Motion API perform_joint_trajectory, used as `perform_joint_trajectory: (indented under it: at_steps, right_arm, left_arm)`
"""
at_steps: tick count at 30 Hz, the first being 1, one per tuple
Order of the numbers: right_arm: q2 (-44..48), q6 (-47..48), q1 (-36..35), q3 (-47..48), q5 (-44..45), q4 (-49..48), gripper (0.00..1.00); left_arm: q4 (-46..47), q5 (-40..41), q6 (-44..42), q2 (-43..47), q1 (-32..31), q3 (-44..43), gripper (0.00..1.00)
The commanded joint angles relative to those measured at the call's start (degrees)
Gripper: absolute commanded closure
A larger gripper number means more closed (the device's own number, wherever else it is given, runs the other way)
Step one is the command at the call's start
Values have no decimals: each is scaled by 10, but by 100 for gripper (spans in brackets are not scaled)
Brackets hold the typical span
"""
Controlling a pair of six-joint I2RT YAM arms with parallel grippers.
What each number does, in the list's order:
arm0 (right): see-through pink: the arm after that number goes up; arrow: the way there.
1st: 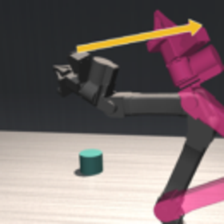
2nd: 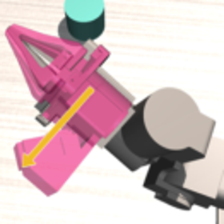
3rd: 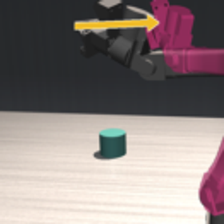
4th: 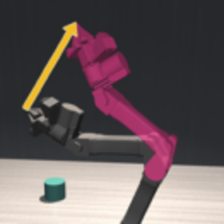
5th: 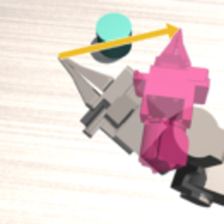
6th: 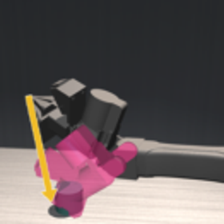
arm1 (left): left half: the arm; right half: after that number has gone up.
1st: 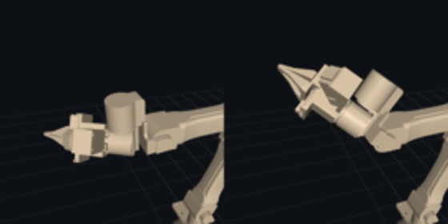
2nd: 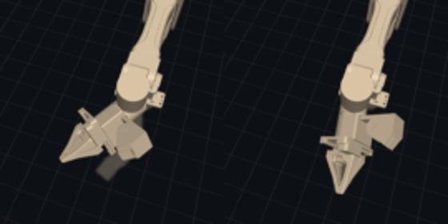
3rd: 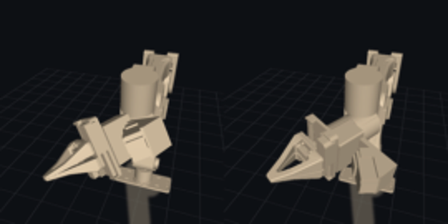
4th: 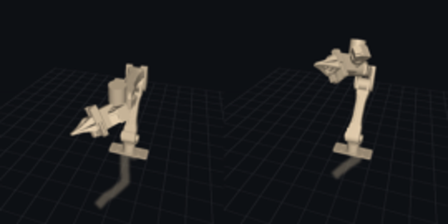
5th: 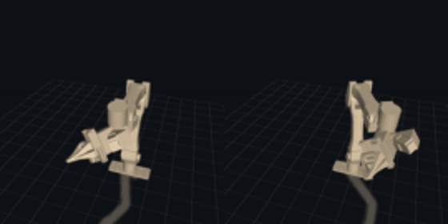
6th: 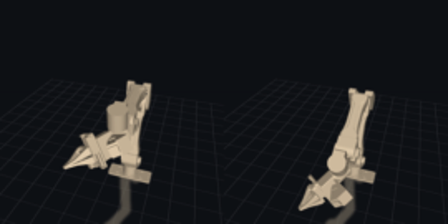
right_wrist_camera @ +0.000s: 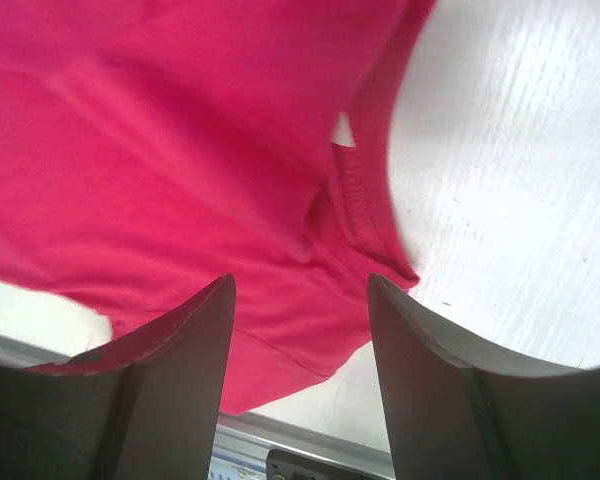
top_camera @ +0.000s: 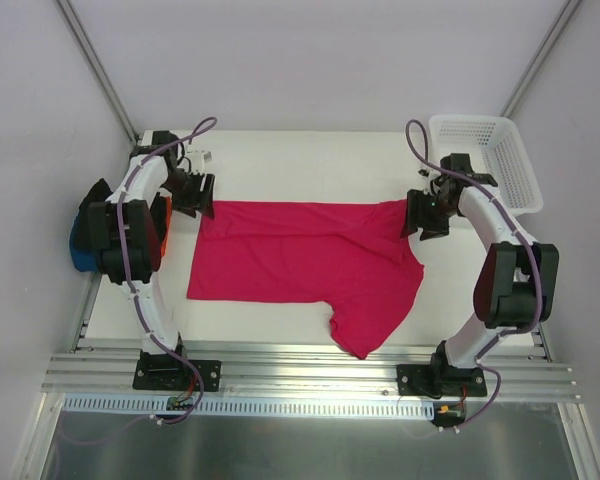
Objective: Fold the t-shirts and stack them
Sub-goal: Fold the flattened tshirt in 1/3 of the way
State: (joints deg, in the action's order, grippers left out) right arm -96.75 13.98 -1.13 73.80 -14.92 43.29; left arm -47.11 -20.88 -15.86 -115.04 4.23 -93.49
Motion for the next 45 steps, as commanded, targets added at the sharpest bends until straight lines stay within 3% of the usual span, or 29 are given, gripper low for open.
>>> perform_joint_trajectory:
  at_steps: [1, 3, 5, 6, 12, 14, 15, 17, 20, 21, 22, 24, 26, 28, 31, 33, 34, 35, 37, 41, 45]
  right_arm:
    - [53, 14, -19, 49, -51, 39, 41]
    - [56, 75, -60, 61, -82, 74, 41]
    - [62, 127, -114, 64, -85, 95, 41]
    - [71, 149, -131, 61, -86, 107, 41]
    - [146, 266, -215, -38, -83, 91, 39]
    - [191, 293, -245, -70, -82, 87, 38]
    - [206, 295, -255, -83, -78, 76, 37]
    - [238, 294, -275, -112, -67, 66, 36]
    - [263, 299, -289, -127, -54, 48, 34]
    - [267, 306, -293, -128, -52, 46, 34]
    - [274, 314, -302, -135, -52, 45, 34]
    - [293, 363, -314, -149, -56, 43, 34]
    - [303, 394, -339, -182, -52, 30, 34]
    - [304, 429, -361, -203, -49, 18, 34]
    - [263, 397, -365, -212, 3, -20, 34]
    - [241, 357, -339, -185, 0, -55, 33]
    - [225, 312, -308, -171, -23, -65, 32]
    - [217, 288, -296, -152, -28, -83, 32]
    - [178, 192, -257, -83, -53, -94, 30]
    - [98, -52, -170, -6, -81, -168, 27]
    - [18, -129, -127, 47, -100, -176, 26]
  left_arm:
    - [-45, -81, -1, 79, 17, -11, 39]
    - [-64, -107, 7, 90, 21, 2, 27]
    - [-144, -187, -56, 92, 23, -2, 17]
    - [-168, -199, -79, 90, 23, -11, 1]
    - [-235, -163, -179, 112, 23, -15, 1]
    - [-262, -236, -211, 128, 38, -22, 1]
    - [-291, -344, -214, 131, 43, -39, 1]
    - [-294, -448, -159, 138, 45, -54, 1]
    - [-272, -689, -41, 128, 45, -78, 1]
    - [-219, -762, 40, 133, 39, -30, 1]
    - [-83, -813, 244, 140, 29, -4, 1]
    - [-49, -830, 329, 126, 17, 37, 1]
    - [-15, -834, 371, 107, 17, 67, 1]
    - [99, -804, 402, 107, 35, 79, 1]
    - [107, -729, 334, 123, 48, 39, 1]
    - [45, -625, 290, 119, 46, -17, 1]
    - [-15, -581, 174, 92, 46, -51, 1]
    - [-126, -441, 109, 79, 37, -122, 1]
    - [-176, -396, -3, 41, 36, -154, 1]
    - [-202, -325, -27, -28, 41, -174, 1]
    - [-200, -287, -27, -104, 39, -181, 1]
